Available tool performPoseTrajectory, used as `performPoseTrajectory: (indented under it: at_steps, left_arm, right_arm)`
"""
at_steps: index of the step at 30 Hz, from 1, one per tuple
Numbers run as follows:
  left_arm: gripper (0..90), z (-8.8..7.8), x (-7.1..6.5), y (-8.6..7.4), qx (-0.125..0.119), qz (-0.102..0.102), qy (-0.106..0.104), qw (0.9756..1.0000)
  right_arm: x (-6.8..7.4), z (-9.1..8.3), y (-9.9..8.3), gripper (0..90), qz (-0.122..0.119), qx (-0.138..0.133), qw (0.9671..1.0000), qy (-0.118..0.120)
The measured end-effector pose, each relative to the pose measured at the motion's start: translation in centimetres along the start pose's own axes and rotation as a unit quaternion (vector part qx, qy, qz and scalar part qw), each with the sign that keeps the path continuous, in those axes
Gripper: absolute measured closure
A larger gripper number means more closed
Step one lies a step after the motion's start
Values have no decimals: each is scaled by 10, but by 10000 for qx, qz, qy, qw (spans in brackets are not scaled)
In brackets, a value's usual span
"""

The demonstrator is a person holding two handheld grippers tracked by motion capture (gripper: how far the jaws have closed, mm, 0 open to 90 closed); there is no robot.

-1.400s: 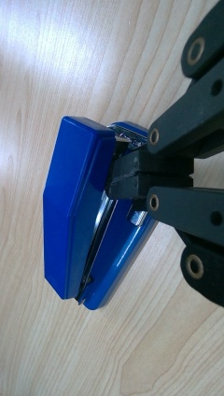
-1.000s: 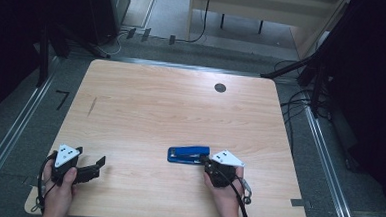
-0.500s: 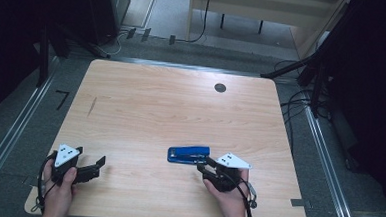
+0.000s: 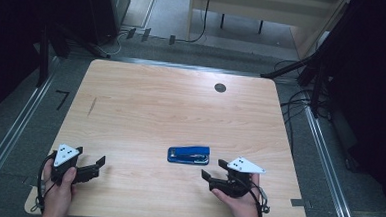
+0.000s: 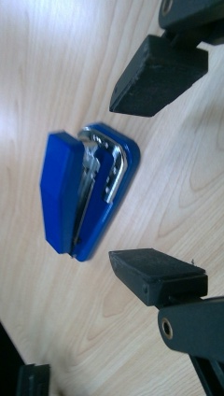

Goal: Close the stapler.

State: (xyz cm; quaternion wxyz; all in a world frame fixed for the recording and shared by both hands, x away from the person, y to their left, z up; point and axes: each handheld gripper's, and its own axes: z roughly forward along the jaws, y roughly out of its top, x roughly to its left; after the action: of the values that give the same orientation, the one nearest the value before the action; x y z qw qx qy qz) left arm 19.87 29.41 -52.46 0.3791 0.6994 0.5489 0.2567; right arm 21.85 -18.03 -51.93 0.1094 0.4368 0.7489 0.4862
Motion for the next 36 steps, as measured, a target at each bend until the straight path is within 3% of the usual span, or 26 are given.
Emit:
performPoseTrajectory:
  at_steps: [11,36]
  left_arm:
    - [130,-1,0,-1,-71,-35,14,10000]
    - [130,-2,0,-1,-65,-11,-12,10000]
  right_arm:
    - [-22,-18,-5,188,274,-136,9995,-78]
    - [-60,-65,-27,166,447,-185,9976,-504]
